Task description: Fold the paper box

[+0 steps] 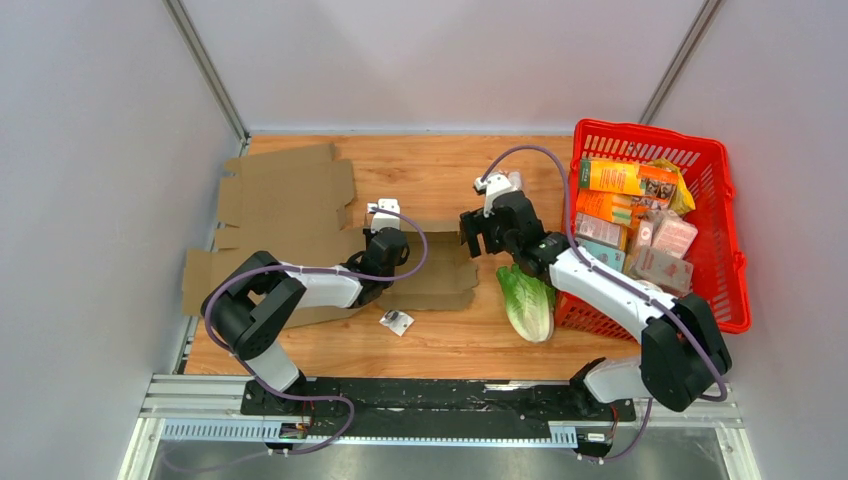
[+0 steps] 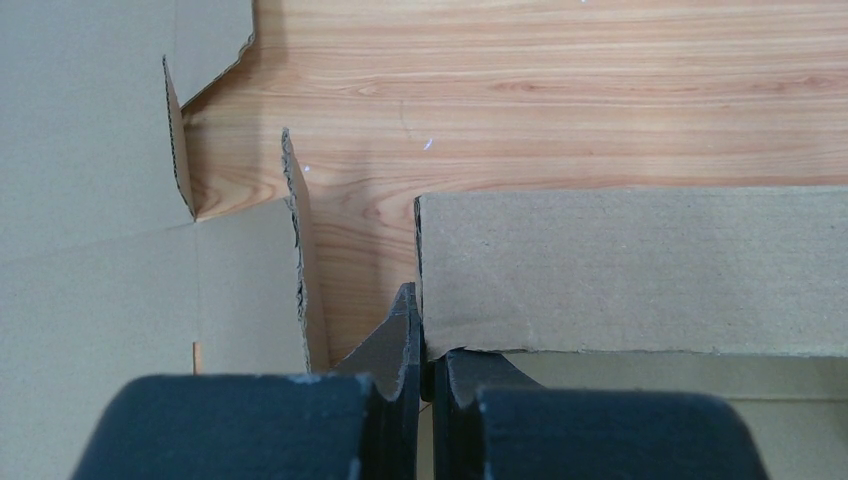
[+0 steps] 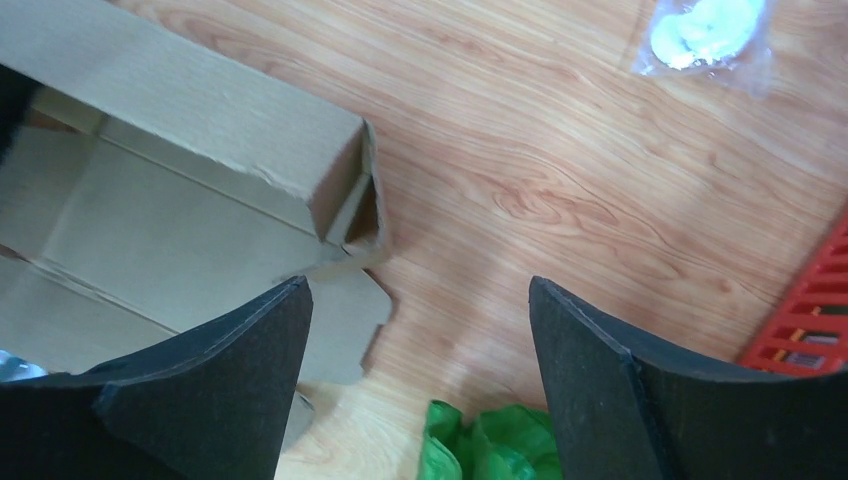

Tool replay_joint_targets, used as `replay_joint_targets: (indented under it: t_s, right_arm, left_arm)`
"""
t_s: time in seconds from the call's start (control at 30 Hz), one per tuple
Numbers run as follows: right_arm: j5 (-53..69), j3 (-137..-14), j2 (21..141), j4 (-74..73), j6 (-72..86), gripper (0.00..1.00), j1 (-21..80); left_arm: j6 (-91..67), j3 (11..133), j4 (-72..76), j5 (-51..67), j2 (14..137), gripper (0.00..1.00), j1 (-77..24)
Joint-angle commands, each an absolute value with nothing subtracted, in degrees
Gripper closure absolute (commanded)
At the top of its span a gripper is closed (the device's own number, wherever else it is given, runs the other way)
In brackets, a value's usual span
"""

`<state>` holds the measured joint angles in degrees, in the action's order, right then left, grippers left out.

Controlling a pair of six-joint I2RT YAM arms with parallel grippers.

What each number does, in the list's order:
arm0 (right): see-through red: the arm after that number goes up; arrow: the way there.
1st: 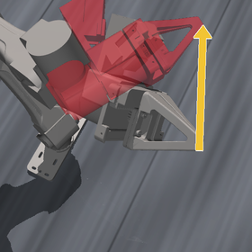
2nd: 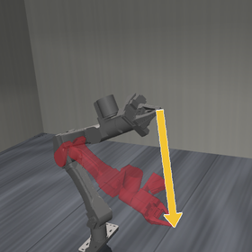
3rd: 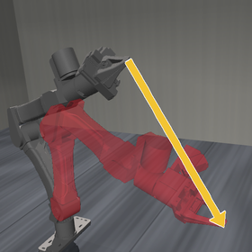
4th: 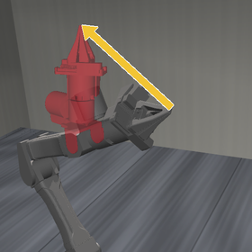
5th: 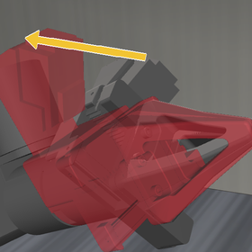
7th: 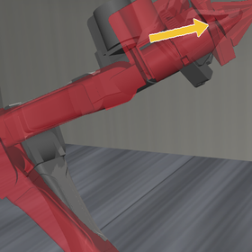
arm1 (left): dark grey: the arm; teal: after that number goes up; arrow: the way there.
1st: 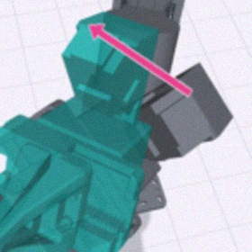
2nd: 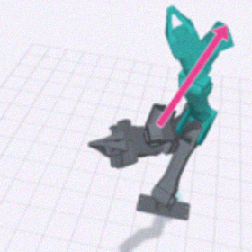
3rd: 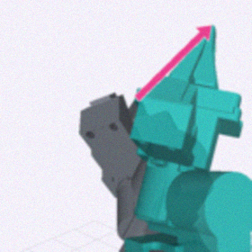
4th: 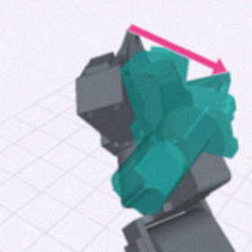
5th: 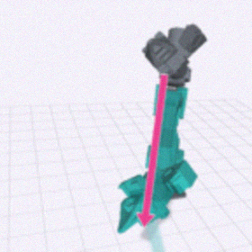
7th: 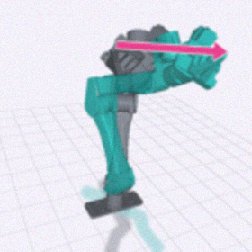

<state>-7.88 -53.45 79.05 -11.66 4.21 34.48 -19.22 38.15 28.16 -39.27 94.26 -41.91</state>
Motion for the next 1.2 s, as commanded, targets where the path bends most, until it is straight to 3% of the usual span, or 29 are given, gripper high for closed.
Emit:
replay_joint_targets:
  t_s: [0.0,0.37,0.73,0.87,0.9,1.17]
  right_arm:
    - [-11.78,-51.5,77.43,-10.1,-3.94,0.18,34.98]
    - [2.63,-53.17,90.77,-2.38,-12.04,0.21,34.89]
    - [4.74,-49.13,90.61,11.24,-6.51,0.3,35.16]
    - [6.59,-49.92,91.93,12.13,-5.01,0.49,35.42]
    - [7.81,-50.01,92.02,11.95,-4.75,0.5,35.33]
    - [20.65,-51.16,89.92,6.95,-0.35,0.26,35.33]
  left_arm:
    - [-20.13,38.58,27.86,-39.38,95.89,1.0,-42.01]
    - [-19.16,38.85,28.3,-39.11,97.29,1.0,-42.01]
    - [-18.9,38.76,29.18,-39.2,98.35,1.0,-42.01]
    - [-18.63,38.85,28.92,-39.46,98.17,1.0,-42.01]
    - [-18.55,38.85,28.92,-39.46,98.17,1.0,-42.01]
    - [-18.63,39.55,27.69,-39.81,98.44,1.0,-42.1]
